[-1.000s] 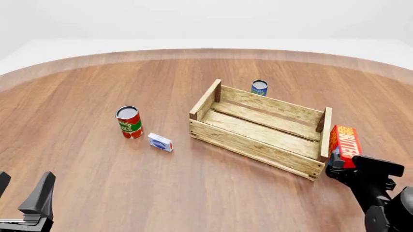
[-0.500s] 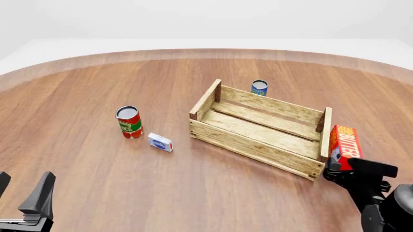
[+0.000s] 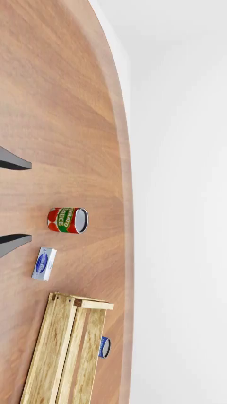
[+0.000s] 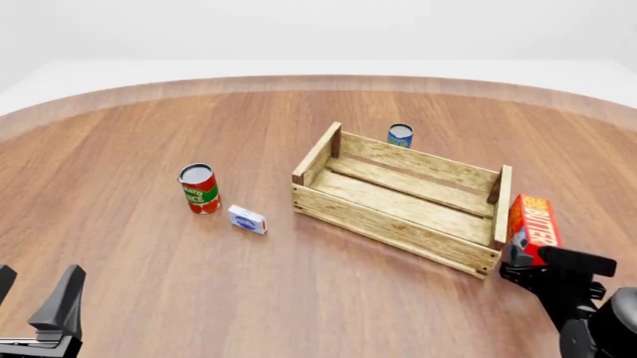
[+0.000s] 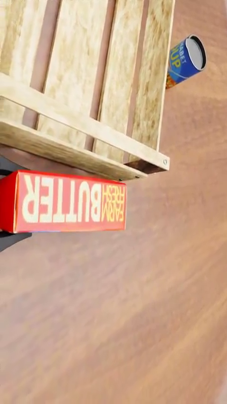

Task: Pick up the butter and put it in the tray.

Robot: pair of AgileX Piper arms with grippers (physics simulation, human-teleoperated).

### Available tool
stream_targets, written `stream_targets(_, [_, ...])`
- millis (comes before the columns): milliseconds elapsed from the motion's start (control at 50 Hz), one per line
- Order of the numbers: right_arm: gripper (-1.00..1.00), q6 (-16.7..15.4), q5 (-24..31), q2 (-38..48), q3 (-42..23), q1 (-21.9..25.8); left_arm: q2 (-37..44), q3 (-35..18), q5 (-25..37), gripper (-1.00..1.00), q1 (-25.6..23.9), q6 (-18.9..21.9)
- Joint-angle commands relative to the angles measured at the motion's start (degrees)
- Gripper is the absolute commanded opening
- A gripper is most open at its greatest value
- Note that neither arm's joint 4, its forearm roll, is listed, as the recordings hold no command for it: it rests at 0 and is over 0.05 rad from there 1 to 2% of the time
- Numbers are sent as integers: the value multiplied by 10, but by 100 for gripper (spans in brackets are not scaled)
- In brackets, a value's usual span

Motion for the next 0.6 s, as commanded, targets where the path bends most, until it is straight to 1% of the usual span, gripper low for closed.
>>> stream_targets(20, [-100, 9, -2, -20, 8, -1, 0, 0, 0, 100, 0, 0])
stream_targets(600, [-100, 10, -2, -79, 46, -2, 0, 0, 0, 100, 0, 0])
